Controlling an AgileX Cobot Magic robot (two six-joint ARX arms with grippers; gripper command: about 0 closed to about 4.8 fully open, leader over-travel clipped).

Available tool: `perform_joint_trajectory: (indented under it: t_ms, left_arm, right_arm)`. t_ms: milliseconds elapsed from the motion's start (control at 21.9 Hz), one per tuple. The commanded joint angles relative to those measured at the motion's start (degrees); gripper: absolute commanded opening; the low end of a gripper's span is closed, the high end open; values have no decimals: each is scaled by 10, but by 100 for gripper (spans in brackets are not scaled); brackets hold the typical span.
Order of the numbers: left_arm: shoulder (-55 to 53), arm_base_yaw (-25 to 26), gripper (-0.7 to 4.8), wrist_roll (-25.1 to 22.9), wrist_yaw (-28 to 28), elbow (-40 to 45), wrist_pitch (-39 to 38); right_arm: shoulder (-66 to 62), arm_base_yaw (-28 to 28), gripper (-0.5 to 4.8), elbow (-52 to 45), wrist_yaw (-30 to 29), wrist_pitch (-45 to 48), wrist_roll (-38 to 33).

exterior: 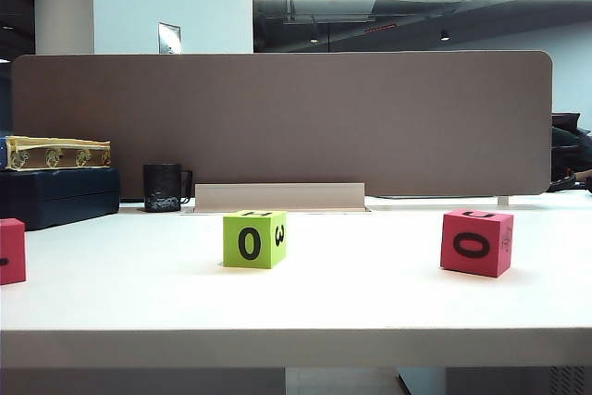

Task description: Select the appropriate blocks from the scattered letter blocks on the table and arrange them in a row to spell out "THU".

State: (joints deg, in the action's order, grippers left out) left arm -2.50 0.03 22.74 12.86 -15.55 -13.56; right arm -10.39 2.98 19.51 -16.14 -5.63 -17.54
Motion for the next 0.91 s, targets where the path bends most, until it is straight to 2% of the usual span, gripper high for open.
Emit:
perform_joint_trajectory:
  t_ms: [46,183,365,548,776,913]
  left_arm:
    - [-52,1,-5,-16,1,-29,-20]
    - [-100,1,-5,-33,0,-49,-41]
    - [-209,1,-5,-68,3,-90,-63]
    - [-288,1,-5,-105,4,-124,-92]
    - [-408,1,-5,-137,2,-176,-113]
    - [-489,1,-5,-170,2,-234,-146]
  right_arm:
    - [-87,31,-5,64,-10,-31,-2]
    - [-162,67,-5,124,-10,-71,10]
    - [-308,197,-5,284,-5,-172,75]
    - [-402,286,-5,382,-5,-235,85]
    - [-509,365,-5,439,34,-273,123]
    - [-577,380,-5,480,35,-323,134]
